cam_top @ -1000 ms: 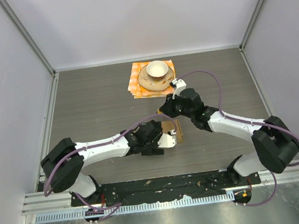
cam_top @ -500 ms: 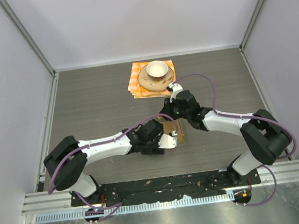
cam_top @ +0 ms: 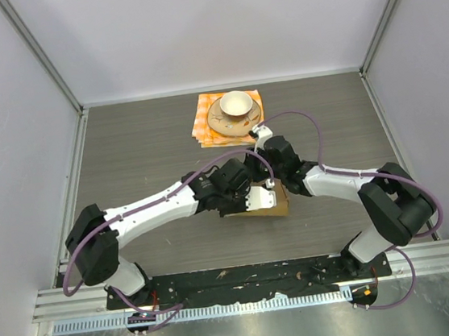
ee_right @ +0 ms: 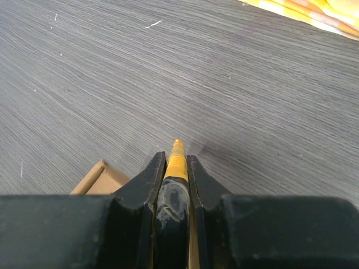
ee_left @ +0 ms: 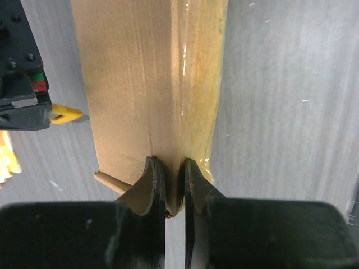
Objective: Unpack the express box
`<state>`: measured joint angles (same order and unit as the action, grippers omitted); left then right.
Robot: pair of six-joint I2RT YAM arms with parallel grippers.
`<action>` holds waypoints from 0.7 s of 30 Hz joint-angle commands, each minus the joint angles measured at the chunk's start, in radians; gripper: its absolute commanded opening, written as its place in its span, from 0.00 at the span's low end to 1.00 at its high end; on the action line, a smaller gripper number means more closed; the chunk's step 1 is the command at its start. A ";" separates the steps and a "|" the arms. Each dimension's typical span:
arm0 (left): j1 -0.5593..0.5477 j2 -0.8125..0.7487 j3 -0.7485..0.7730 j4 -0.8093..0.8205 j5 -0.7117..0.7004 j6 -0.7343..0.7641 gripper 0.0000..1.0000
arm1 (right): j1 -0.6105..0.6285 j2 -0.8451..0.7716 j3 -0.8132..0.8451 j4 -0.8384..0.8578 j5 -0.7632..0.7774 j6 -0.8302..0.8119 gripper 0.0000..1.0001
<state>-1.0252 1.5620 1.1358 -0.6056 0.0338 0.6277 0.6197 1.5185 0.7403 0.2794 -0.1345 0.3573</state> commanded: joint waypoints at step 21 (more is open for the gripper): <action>0.355 0.203 0.332 -0.822 0.825 0.023 0.02 | -0.167 -0.193 0.131 -0.138 0.015 -0.076 0.01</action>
<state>-0.7036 1.7241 1.4513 -1.2774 0.7109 0.5732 0.4820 1.4452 0.8452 0.1455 -0.1394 0.3084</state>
